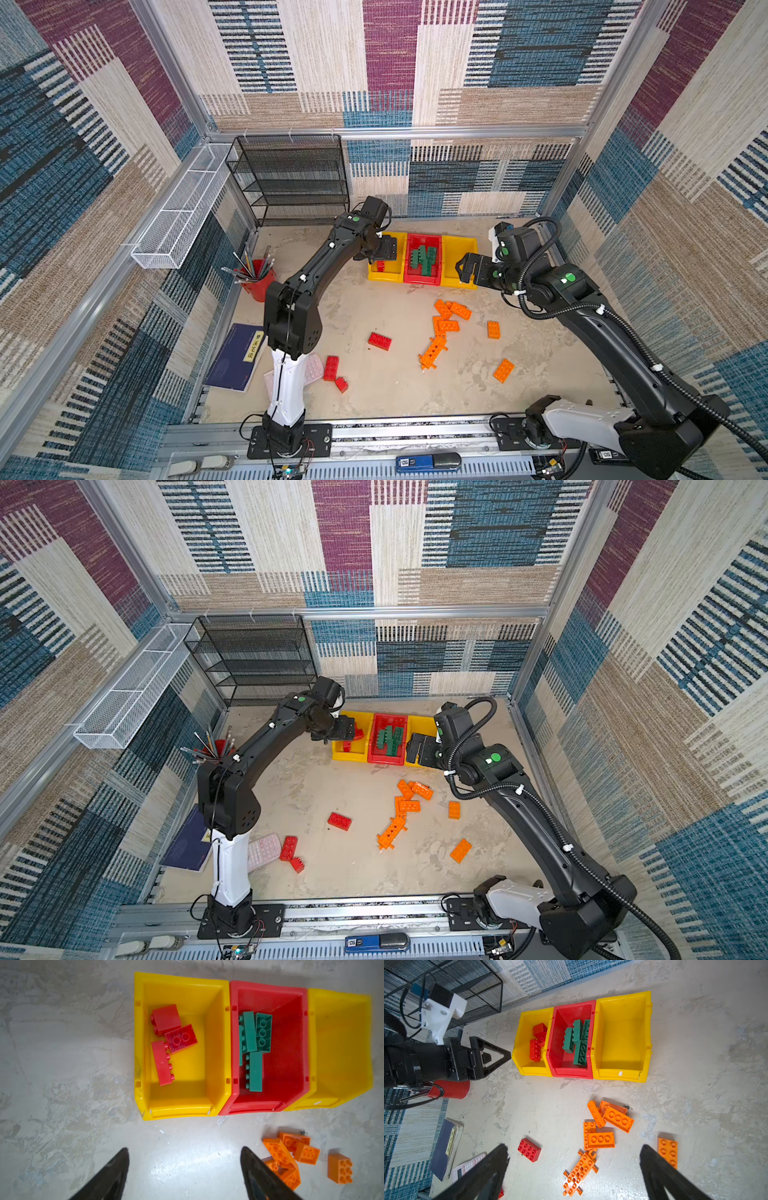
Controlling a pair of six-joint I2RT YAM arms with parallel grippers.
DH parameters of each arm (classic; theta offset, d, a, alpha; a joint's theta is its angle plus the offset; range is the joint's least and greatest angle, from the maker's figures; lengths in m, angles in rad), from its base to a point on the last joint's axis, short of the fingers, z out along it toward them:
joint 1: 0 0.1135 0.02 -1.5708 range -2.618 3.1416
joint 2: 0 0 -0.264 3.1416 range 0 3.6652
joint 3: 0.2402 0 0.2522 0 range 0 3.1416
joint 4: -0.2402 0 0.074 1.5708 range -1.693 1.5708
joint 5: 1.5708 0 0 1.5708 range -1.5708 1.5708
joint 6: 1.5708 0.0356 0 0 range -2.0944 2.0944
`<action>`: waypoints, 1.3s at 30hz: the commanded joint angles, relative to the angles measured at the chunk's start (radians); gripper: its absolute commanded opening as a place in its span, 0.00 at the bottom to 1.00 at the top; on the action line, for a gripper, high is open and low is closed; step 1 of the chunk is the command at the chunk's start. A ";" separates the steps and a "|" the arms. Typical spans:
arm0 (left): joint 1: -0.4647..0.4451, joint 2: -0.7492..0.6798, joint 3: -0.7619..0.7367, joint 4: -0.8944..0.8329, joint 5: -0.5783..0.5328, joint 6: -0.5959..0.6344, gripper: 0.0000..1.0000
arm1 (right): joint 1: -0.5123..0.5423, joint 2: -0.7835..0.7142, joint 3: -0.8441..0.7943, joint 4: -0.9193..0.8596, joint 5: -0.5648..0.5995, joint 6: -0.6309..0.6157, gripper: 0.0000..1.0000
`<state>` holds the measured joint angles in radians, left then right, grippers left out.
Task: Sort the legos into containers by color
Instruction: 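Move the left gripper down onto the red 2x4 brick near the orange bricks and close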
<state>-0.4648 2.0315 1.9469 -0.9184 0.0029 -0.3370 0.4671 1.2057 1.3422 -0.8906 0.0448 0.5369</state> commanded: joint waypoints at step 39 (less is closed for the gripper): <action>-0.252 -0.427 -0.957 0.342 0.018 0.006 0.93 | 0.001 0.022 -0.103 0.065 -0.118 -0.064 1.00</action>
<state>-0.7094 1.5852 0.9848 -0.6037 0.0162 -0.3088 0.4671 1.2404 1.2438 -0.8299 -0.0940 0.4492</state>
